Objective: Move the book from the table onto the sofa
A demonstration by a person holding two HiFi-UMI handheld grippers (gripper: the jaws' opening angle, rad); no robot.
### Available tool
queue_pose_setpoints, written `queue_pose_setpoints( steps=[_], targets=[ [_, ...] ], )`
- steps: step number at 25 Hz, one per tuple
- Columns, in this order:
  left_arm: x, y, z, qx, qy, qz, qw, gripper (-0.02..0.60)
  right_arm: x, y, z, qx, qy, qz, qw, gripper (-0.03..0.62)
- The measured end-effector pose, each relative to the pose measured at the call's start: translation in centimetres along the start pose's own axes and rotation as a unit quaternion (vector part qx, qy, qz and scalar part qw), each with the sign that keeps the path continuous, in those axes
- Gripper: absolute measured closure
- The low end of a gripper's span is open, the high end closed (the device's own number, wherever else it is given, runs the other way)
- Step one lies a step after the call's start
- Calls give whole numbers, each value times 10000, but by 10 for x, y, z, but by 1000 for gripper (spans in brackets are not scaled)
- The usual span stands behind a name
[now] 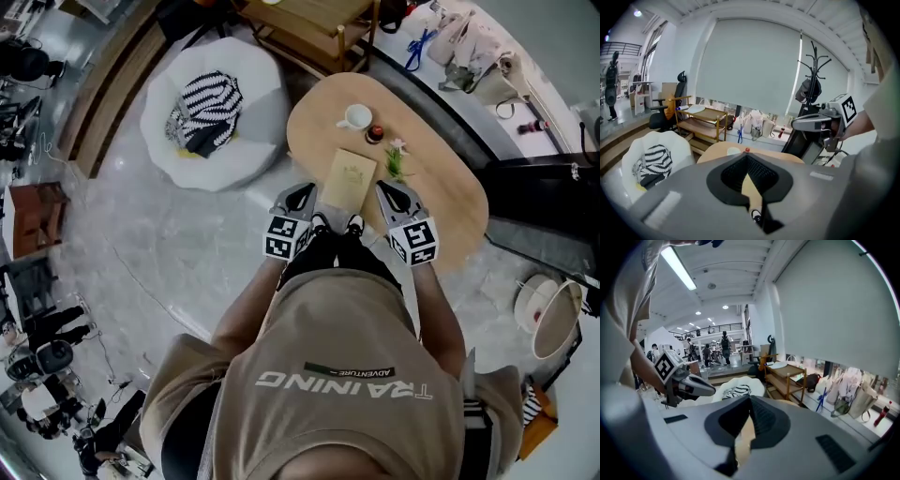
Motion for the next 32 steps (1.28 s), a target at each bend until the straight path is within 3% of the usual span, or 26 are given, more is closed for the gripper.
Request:
queue_pose_setpoints(
  steps=[6, 13, 21, 23, 24, 25, 26, 27, 28, 29, 30, 31, 32],
  targets=[
    [-7, 37, -60, -757, 440, -51, 9961, 591, 27, 36, -79, -529, 206, -180, 9982, 589],
    [-15, 77, -152, -1375, 106, -118, 9904, 591, 29, 66, -175, -1104, 524, -153, 9924, 589],
    [-30, 134, -225, -1326, -89, -93, 9911, 591, 24, 108, -238, -1274, 120, 148, 9917, 589],
    [-30, 141, -230, -1204, -322, -135, 9921, 591, 22, 113, -242, -1294, 42, 221, 9913, 589],
    [-30, 142, -231, -1070, -673, -203, 9918, 591, 20, 114, -243, -1313, -6, 253, 9910, 589],
    [-31, 141, -231, -857, -1267, -344, 9876, 591, 18, 115, -243, -1317, -20, 280, 9909, 589],
    [-33, 139, -230, -519, -2143, -609, 9735, 591, 16, 116, -241, -1296, 17, 296, 9911, 589],
    [-36, 137, -227, -32, -3236, -1004, 9408, 591, 15, 116, -240, -1258, 104, 293, 9916, 589],
    [-39, 134, -223, 558, -4337, -1421, 8880, 591, 15, 117, -238, -1213, 222, 272, 9920, 589],
    [-41, 132, -217, 1126, -5170, -1704, 8313, 591, 16, 116, -237, -1171, 345, 240, 9922, 589],
    [-44, 129, -212, 1527, -5589, -1797, 7950, 591, 16, 115, -236, -1143, 445, 204, 9922, 589],
    [-47, 125, -209, 1706, -5667, -1773, 7864, 591, 16, 113, -235, -1132, 510, 167, 9921, 589],
    [-49, 122, -207, 1727, -5587, -1713, 7929, 591, 15, 111, -233, -1130, 541, 136, 9920, 589]
  ],
)
Point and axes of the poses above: the fingertips, and each gripper's own axes: y forward along the fingers, x to its right, z out of its top, the point moved 5 cm from there along -y, backward along the fingers, and after that the axes turned 2 degrees about y, right-handed, at the moved point
